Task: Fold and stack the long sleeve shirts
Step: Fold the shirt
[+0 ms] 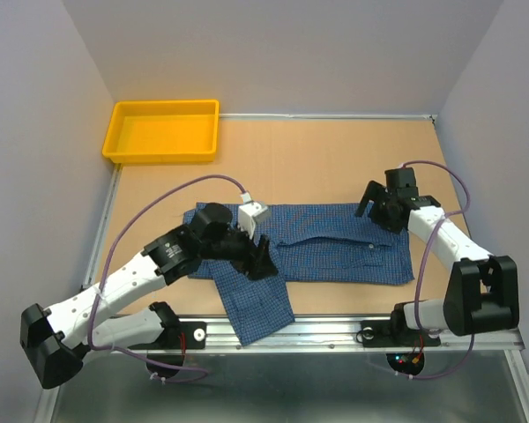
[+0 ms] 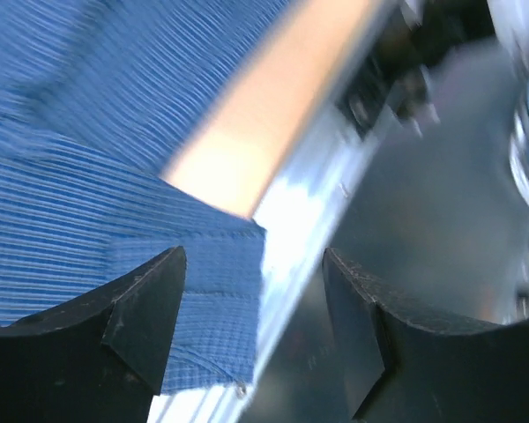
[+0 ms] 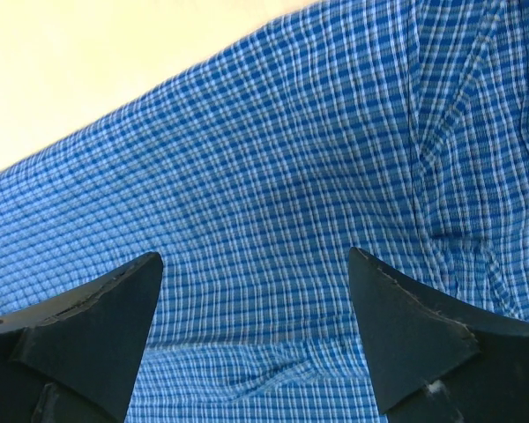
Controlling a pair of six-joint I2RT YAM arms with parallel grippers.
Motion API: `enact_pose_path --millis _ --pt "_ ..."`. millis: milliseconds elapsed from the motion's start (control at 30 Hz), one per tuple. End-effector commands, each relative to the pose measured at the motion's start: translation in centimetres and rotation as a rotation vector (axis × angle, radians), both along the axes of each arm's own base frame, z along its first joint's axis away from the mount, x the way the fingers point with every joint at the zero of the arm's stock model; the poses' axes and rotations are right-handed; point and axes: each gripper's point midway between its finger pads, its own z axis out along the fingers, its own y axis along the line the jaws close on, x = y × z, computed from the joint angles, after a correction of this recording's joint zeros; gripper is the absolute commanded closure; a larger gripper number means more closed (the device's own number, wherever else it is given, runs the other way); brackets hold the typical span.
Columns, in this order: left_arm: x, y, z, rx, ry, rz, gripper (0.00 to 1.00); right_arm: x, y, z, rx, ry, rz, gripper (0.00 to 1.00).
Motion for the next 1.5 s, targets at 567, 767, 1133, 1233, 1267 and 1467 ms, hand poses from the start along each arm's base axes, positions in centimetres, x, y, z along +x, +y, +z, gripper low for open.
enact_pose_path --millis 567,767,1133,1233,1267,1467 --pt "27.8 16.7 -14.7 0.215 0.357 1.269 0.27 7.7 -2.8 -3.7 -0.134 -0.047 -0.084 0.21" --pt "28.9 19.2 -15.0 0.185 0.380 1.332 0.27 11.1 -5.6 -3.2 -0.123 -0.080 -0.146 0.21" --pt "26.3 14.6 -6.3 0.045 0.197 1.161 0.27 9.8 2.3 6.8 0.311 -0.350 0.064 0.21" --pt "25.0 13.9 -5.7 0.034 0.175 1.132 0.27 7.7 3.5 5.8 0.403 -0.330 0.057 0.21" --pt "24.7 14.0 -6.0 0.038 0.182 1.137 0.27 6.6 3.7 4.2 0.419 -0.298 0.051 0.21" --pt "23.1 14.7 -10.9 0.103 0.282 1.179 0.27 3.7 1.2 -0.9 0.413 -0.253 -0.069 0.22"
